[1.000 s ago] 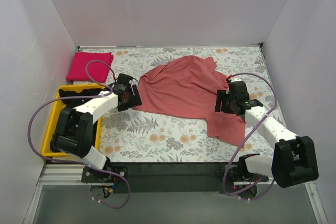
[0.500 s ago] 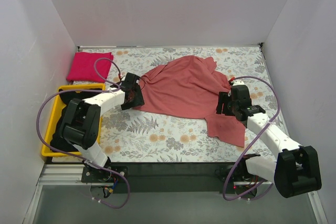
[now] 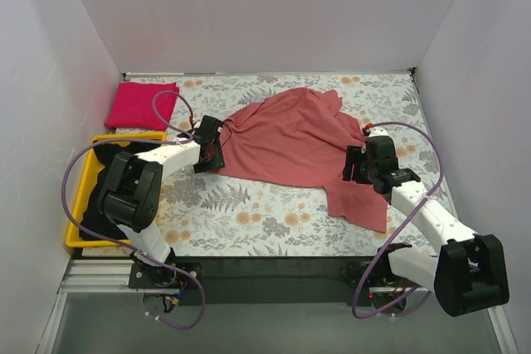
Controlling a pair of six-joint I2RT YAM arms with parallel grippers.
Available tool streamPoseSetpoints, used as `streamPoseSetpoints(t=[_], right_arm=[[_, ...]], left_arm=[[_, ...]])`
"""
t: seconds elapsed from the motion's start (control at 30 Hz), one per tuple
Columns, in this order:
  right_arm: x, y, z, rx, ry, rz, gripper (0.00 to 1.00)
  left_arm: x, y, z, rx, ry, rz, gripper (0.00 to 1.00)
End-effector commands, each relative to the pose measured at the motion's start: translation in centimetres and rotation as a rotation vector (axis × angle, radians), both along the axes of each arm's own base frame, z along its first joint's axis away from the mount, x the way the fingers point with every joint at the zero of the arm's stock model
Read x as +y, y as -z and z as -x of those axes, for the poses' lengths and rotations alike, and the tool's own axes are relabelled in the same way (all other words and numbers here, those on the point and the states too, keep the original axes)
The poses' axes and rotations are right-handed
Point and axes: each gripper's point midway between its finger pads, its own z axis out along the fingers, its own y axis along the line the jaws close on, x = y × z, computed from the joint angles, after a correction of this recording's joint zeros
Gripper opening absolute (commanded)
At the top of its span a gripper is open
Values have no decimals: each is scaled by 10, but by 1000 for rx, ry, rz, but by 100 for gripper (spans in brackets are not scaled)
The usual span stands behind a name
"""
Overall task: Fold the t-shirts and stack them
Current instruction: Flatten the tshirt out
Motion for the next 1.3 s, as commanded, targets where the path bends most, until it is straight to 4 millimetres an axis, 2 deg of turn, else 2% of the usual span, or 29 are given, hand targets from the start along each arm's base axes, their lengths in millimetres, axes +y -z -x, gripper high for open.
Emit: streamPoseSetpoints(t=[0.0, 0.2, 0.3, 0.4, 0.43, 0.5, 0.6, 0.77, 1.0, 1.1, 1.13, 1.17, 1.2, 1.23, 1.27], right_arm=[[-4, -10, -8, -56, 27, 3, 71], [-6, -12, -8, -63, 32, 7, 71], [-6, -9, -8, -54, 39, 7, 71], [-5, -7, -9, -39, 46, -5, 72], [-5, -6, -9, -35, 49, -6, 73], [-4, -6, -11, -26, 63, -26, 73], [-8, -3, -16, -5, 96, -47, 72], [-21, 14, -29, 73, 153, -59, 72], [-36, 36, -65, 116, 205, -72, 70], [-38, 43, -89, 124, 210, -59, 72], [-38, 57, -94, 153, 208, -54, 73], [-34, 49, -112, 127, 189, -68, 74], [-32, 52, -120, 129, 177, -70, 74], [-30, 66, -127, 161, 162, -71, 75], [-23, 55, -148, 129, 135, -94, 75]], left_arm=[[-2, 13, 9, 52, 19, -6, 43], [-10, 25, 28, 118, 56, -8, 36], [-11, 30, 36, 150, 68, -17, 28], [-11, 30, 43, 154, 72, -8, 10], [-11, 27, 42, 145, 75, -5, 10], [-8, 22, 44, 130, 78, -16, 0], [-3, 17, 46, 113, 75, -24, 0], [0, 5, 47, 57, 82, -9, 0], [2, -1, 43, 34, 77, 13, 0], [7, -2, 38, 31, 56, 35, 0], [8, -1, 37, 33, 46, 48, 0], [13, -3, 31, 27, 19, 81, 0], [15, -3, 28, 25, 1, 101, 0], [18, -2, 24, 25, -15, 109, 0], [24, -5, 16, 11, -42, 117, 0]])
